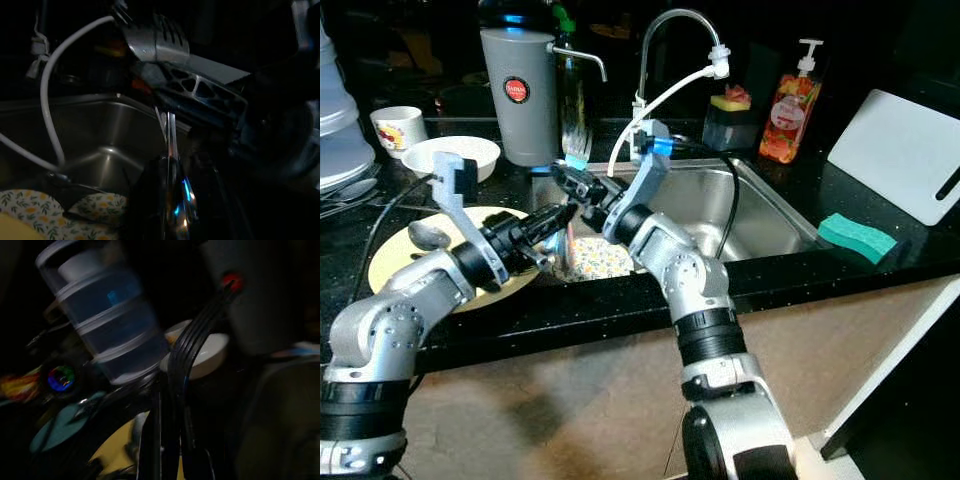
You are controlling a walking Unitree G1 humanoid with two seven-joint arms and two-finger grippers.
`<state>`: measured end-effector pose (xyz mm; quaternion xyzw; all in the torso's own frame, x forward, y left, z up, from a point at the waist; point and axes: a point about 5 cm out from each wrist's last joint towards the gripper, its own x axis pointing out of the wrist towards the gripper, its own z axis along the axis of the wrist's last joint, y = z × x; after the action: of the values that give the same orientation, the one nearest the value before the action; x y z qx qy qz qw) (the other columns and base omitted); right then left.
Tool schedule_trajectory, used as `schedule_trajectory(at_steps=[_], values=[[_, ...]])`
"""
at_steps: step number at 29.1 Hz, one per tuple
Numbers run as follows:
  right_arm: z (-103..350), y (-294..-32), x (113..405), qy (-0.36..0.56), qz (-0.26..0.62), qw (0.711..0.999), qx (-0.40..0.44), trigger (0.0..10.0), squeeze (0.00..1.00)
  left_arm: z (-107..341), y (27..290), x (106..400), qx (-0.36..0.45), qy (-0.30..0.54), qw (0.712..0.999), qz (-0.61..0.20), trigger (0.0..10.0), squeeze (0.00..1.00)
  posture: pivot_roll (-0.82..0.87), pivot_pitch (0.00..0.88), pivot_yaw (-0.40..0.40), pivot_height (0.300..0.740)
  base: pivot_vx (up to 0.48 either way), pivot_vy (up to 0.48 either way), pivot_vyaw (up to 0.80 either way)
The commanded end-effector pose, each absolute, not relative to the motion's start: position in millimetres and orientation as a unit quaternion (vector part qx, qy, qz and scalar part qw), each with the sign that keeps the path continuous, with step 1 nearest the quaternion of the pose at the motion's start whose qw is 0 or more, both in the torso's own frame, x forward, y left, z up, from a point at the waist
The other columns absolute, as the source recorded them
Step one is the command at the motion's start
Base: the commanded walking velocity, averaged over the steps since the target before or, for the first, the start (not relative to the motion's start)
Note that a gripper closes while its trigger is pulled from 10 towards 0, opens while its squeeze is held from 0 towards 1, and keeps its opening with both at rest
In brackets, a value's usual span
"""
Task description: Kitchen organization
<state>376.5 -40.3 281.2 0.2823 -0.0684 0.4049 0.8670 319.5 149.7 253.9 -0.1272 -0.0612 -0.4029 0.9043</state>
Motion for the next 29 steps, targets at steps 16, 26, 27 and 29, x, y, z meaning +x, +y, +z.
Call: schedule_trajectory(at_steps=[16, 26, 27, 29], values=[[269.7, -83.0, 406.6, -0.097, 0.278, 0.930, 0.219, 0.0, 0.00, 254.9, 173.1, 332.6, -0.011, -0.073, 0.955, -0.287, 10.0, 0.00, 0.04, 0.033, -0.087, 0.740, 0.000, 0.000, 0.00], [263.1, -79.9, 414.0, -0.100, 0.251, 0.955, 0.118, 10.0, 0.00, 254.1, 144.6, 330.2, 0.026, -0.081, 0.938, -0.337, 10.0, 0.00, 0.07, 0.064, -0.091, 0.740, 0.000, 0.000, 0.00], [263.8, -78.8, 414.5, -0.102, 0.248, 0.957, 0.110, 10.0, 0.00, 252.2, 139.4, 328.3, 0.029, -0.076, 0.933, -0.351, 10.0, 0.00, 0.07, 0.071, -0.091, 0.740, 0.000, 0.000, 0.00], [264.1, -77.5, 414.9, -0.104, 0.246, 0.958, 0.106, 10.0, 0.00, 250.8, 135.0, 326.1, 0.029, -0.073, 0.928, -0.365, 10.0, 0.00, 0.08, 0.078, -0.090, 0.740, 0.000, 0.000, 0.00]])
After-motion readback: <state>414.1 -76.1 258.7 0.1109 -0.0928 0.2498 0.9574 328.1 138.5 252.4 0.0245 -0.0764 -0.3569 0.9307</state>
